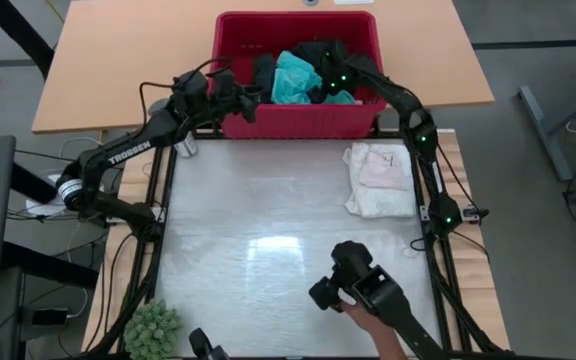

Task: Fold Laundry from Bin
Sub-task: Fold the light blue shorts

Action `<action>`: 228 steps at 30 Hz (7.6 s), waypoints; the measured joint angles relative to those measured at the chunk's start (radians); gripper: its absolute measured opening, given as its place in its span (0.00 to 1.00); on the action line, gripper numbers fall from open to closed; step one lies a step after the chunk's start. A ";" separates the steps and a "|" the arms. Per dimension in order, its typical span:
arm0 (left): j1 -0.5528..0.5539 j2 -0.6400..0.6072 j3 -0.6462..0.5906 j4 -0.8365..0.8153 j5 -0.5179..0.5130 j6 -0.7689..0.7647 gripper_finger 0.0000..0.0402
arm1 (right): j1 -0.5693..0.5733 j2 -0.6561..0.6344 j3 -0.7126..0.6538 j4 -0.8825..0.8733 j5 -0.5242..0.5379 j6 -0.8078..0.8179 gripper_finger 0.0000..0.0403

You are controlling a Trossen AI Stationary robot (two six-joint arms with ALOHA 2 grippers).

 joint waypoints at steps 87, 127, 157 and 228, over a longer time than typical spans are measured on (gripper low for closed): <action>-0.956 0.111 -0.037 -0.344 -0.365 0.543 0.38 | 0.502 -0.762 0.077 -0.598 -0.746 0.068 0.60; -0.933 1.006 1.091 -1.053 -0.483 0.469 0.44 | 0.923 -1.223 -0.018 -0.714 0.085 0.438 0.59; -0.898 1.083 1.116 -1.221 -0.731 0.371 0.04 | 0.923 -1.246 -0.186 -0.555 0.083 0.499 0.59; -1.278 0.320 1.068 -1.623 -1.044 0.041 0.00 | 1.316 -0.342 -0.818 0.289 0.601 -0.181 0.59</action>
